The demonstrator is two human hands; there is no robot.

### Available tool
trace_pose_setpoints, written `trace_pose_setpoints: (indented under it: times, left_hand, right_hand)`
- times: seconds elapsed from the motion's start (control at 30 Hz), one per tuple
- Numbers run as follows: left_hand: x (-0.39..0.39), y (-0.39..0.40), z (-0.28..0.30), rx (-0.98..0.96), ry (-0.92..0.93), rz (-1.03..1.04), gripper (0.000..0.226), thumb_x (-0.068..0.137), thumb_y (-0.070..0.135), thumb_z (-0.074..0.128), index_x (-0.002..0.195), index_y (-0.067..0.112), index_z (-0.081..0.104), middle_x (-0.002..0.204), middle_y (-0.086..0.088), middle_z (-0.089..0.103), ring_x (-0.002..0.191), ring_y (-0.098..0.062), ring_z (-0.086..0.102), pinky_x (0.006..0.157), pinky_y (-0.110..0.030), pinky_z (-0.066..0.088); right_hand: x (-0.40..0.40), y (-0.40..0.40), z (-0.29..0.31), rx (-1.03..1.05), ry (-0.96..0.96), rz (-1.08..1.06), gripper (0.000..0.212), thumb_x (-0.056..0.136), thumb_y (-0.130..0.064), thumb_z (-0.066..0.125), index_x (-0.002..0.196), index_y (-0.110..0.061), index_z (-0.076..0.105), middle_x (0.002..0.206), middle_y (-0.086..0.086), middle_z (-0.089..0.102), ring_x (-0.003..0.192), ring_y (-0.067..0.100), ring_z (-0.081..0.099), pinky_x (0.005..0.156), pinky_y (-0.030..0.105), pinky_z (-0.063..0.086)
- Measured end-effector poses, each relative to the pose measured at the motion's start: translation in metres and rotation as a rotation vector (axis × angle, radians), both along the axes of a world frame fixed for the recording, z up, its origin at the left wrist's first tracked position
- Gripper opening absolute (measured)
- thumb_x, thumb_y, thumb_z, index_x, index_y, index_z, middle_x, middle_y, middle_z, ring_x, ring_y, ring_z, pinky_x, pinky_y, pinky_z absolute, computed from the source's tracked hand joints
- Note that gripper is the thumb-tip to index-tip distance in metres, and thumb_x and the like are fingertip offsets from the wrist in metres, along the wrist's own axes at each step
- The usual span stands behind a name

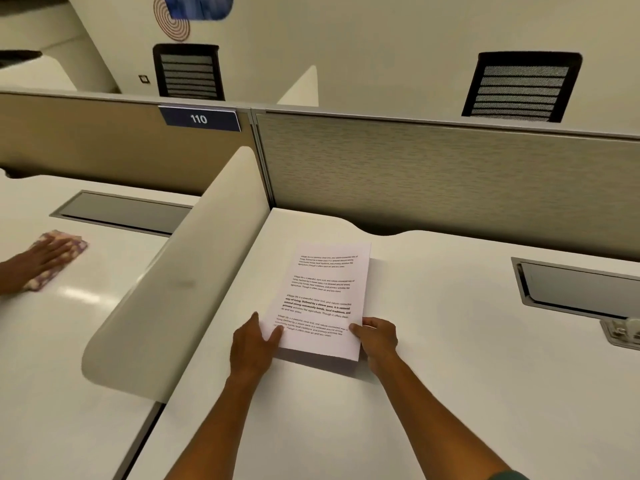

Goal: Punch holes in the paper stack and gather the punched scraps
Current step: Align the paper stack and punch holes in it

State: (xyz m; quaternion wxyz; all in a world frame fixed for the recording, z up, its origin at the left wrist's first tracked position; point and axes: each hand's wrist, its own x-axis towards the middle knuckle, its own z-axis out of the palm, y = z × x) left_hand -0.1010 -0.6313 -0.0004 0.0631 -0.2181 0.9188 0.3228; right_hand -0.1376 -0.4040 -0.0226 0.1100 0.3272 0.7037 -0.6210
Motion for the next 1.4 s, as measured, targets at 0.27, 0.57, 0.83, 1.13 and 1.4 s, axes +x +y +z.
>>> trace_pose_setpoints:
  times: [0.27, 0.57, 0.83, 1.13, 1.4]
  left_hand:
    - [0.005, 0.027, 0.019, 0.546, 0.028, 0.197, 0.054, 0.098, 0.047, 0.053, 0.135, 0.009, 0.056, 0.114, -0.015, 0.069, 0.105, -0.034, 0.067, 0.094, -0.044, 0.055]
    - [0.043, 0.130, 0.029, 1.066, -0.065, 0.151, 0.061, 0.089, 0.068, 0.041, 0.126, 0.020, 0.047, 0.111, -0.020, 0.070, 0.096, -0.034, 0.073, 0.091, -0.045, 0.056]
    - [0.089, 0.251, 0.034, 1.148, -0.125, -0.050, 0.043, 0.093, 0.047, 0.058, 0.121, 0.015, 0.056, 0.108, -0.018, 0.073, 0.092, -0.027, 0.076, 0.076, -0.033, 0.060]
    - [0.132, 0.372, 0.055, 1.372, -0.211, -0.089, 0.029, 0.094, 0.020, 0.065, 0.119, 0.006, 0.065, 0.112, -0.014, 0.075, 0.104, -0.029, 0.072, 0.090, -0.040, 0.057]
    - [0.169, 0.462, 0.057, 1.295, -0.224, -0.138, 0.024, 0.094, -0.004, 0.058, 0.108, 0.015, 0.064, 0.107, -0.011, 0.074, 0.096, -0.030, 0.074, 0.077, -0.042, 0.063]
  right_hand:
    - [0.022, 0.062, 0.020, -0.077, 0.076, -0.089, 0.019, 0.075, -0.012, 0.080, 0.092, -0.016, 0.071, 0.096, 0.005, 0.074, 0.087, 0.026, 0.071, 0.086, 0.044, 0.059]
    - [0.063, 0.142, 0.050, -0.117, 0.181, -0.257, 0.014, 0.077, -0.008, 0.077, 0.083, -0.019, 0.071, 0.092, 0.004, 0.076, 0.085, 0.027, 0.073, 0.080, 0.046, 0.061]
    - [0.120, 0.213, 0.065, -0.095, 0.218, -0.508, 0.013, 0.080, -0.006, 0.074, 0.083, -0.017, 0.069, 0.094, 0.007, 0.074, 0.087, 0.029, 0.071, 0.077, 0.047, 0.061]
    - [0.195, 0.295, 0.076, -0.037, 0.289, -0.783, 0.017, 0.080, -0.006, 0.075, 0.077, -0.022, 0.068, 0.085, 0.001, 0.073, 0.081, 0.024, 0.071, 0.072, 0.037, 0.061]
    - [0.247, 0.354, 0.073, -0.041, 0.322, -0.893, 0.014, 0.084, -0.005, 0.071, 0.085, -0.019, 0.068, 0.089, 0.001, 0.074, 0.082, 0.022, 0.072, 0.071, 0.040, 0.063]
